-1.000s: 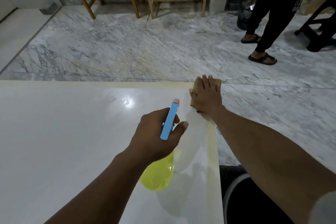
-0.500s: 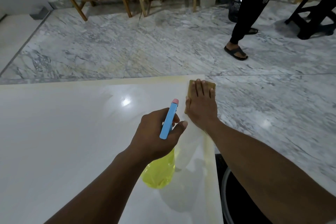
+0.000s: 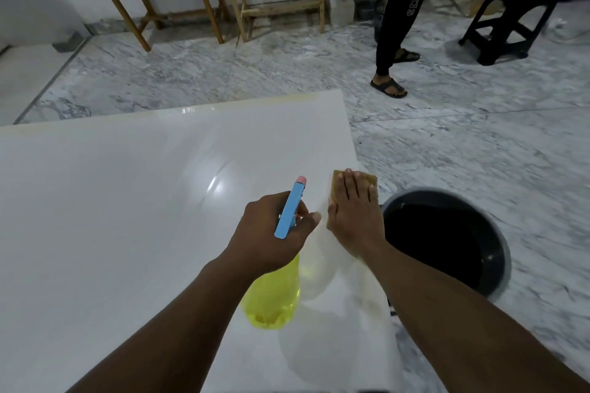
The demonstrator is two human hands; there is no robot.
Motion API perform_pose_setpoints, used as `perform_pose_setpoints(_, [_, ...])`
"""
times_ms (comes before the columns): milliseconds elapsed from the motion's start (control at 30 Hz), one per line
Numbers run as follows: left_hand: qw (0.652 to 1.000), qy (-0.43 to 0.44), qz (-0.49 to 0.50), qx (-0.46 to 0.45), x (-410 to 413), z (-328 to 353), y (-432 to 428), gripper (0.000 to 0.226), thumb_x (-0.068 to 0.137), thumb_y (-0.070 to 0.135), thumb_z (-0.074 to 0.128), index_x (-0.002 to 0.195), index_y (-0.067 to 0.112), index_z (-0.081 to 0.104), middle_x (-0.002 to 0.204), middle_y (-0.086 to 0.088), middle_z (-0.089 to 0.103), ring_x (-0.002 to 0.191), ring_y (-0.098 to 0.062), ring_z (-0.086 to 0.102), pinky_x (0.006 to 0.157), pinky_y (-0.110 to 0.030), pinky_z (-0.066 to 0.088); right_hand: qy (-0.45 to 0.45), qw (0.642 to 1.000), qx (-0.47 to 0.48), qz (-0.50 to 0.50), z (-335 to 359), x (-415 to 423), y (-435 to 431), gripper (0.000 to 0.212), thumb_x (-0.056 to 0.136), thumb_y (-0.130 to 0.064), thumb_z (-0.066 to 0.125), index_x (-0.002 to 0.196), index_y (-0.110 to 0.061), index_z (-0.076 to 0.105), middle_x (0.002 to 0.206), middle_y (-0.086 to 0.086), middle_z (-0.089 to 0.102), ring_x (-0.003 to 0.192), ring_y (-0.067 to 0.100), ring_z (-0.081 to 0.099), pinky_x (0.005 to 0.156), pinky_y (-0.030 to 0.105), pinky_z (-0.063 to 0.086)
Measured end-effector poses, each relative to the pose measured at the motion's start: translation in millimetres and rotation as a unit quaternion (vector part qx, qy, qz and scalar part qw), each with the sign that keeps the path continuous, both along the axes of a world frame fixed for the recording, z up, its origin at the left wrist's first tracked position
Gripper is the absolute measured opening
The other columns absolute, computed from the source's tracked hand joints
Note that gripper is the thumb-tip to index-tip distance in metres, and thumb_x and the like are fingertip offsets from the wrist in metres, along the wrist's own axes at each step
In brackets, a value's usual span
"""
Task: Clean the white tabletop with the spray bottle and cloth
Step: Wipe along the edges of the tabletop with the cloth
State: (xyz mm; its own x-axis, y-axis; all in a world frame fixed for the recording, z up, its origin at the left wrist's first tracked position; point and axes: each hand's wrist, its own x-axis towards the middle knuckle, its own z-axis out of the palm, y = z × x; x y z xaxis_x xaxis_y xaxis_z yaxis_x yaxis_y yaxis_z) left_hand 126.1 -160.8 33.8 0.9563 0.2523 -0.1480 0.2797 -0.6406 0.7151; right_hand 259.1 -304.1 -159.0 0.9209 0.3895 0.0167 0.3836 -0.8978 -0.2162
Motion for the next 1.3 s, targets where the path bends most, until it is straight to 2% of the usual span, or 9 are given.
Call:
perform_pose_setpoints(467, [0.999,0.007,-0.037,-0.010,-210,-18,-65,0.029,0.094,0.042,0.074,0.082,0.017,0.065,0.071,0.001,0.070,0.069,-0.019,0.073,0.071,-0.036,0.060,0.011,1.000,-0.004,-0.014,-8,-240,-91,0.068,0.095,-0.037,0.025,0.157,-0.010,0.019,0.166,0.008,0.017,0.154,0.026,0.007,0.123,0.052,0.013])
perform_pose_setpoints(700, [0.998,0.009,-0.058,0.010,-252,-21,-85,0.029,0.094,0.041,0.073,0.073,0.030,0.057,0.073,0.003,0.066,0.075,-0.021,0.067,0.065,-0.027,0.047,0.058,0.993,0.100,0.001,-5,-316,-124,0.057,0.093,-0.014,0.034,0.149,-0.003,0.038,0.159,0.013,0.033,0.151,0.028,0.022,0.119,0.053,0.027])
perform_pose_setpoints(767, [0.998,0.015,-0.063,0.007,-256,-19,-91,0.028,0.094,0.042,0.073,0.075,0.028,0.058,0.075,-0.002,0.068,0.078,-0.025,0.069,0.065,-0.028,0.049,0.117,0.973,0.196,-0.032,19,-325,-134,0.048,0.098,-0.012,0.034,0.143,-0.009,0.049,0.147,0.013,0.051,0.136,0.027,0.047,0.107,0.041,0.044])
perform_pose_setpoints(833, [0.997,0.020,-0.072,0.001,-256,-15,-95,0.029,0.093,0.044,0.073,0.074,0.027,0.059,0.076,-0.005,0.070,0.078,-0.028,0.069,0.066,-0.033,0.051,0.224,0.896,0.345,-0.166,61,-323,-140,0.034,0.099,-0.014,0.041,0.122,-0.018,0.064,0.110,0.008,0.069,0.094,0.020,0.065,0.079,0.031,0.053])
perform_pose_setpoints(967, [0.995,0.034,-0.098,-0.007,-243,1,-101,0.033,0.091,0.046,0.075,0.069,0.030,0.057,0.080,-0.011,0.073,0.076,-0.032,0.071,0.074,-0.046,0.058,0.447,0.476,0.693,-0.305,123,-298,-158,0.029,0.097,-0.033,0.050,0.101,-0.013,0.071,0.092,0.011,0.073,0.087,0.029,0.065,0.078,0.038,0.056])
perform_pose_setpoints(1033, [0.991,0.049,-0.126,0.001,-231,10,-102,0.031,0.091,0.046,0.074,0.071,0.026,0.060,0.080,-0.012,0.073,0.075,-0.031,0.071,0.075,-0.046,0.058,0.475,0.361,0.748,-0.290,134,-284,-161,0.043,0.095,-0.047,0.044,0.107,-0.014,0.069,0.103,0.013,0.072,0.097,0.031,0.063,0.086,0.042,0.056])
perform_pose_setpoints(1100, [0.986,0.063,-0.154,0.023,-216,17,-103,0.033,0.091,0.046,0.075,0.078,0.017,0.065,0.080,-0.011,0.071,0.073,-0.027,0.068,0.075,-0.044,0.057,0.485,0.327,0.764,-0.271,139,-269,-154,0.049,0.092,-0.051,0.047,0.118,-0.014,0.065,0.113,0.014,0.068,0.104,0.033,0.063,0.096,0.044,0.050])
perform_pose_setpoints(1233, [0.977,0.099,-0.185,0.040,-180,24,-101,0.041,0.092,0.039,0.074,0.064,0.020,0.052,0.065,-0.002,0.058,0.060,-0.017,0.055,0.065,-0.037,0.048,0.519,0.333,0.754,-0.226,149,-228,-131,0.052,0.092,-0.053,0.048,0.112,-0.010,0.067,0.107,0.016,0.071,0.092,0.034,0.071,0.085,0.045,0.058])
perform_pose_setpoints(1300, [0.978,0.119,-0.168,0.041,-156,24,-98,0.047,0.092,0.037,0.073,0.058,0.023,0.044,0.057,0.004,0.049,0.054,-0.014,0.048,0.061,-0.030,0.041,0.539,0.338,0.739,-0.223,153,-199,-123,0.060,0.091,-0.056,0.050,0.127,-0.010,0.062,0.125,0.017,0.065,0.110,0.035,0.065,0.098,0.048,0.051])
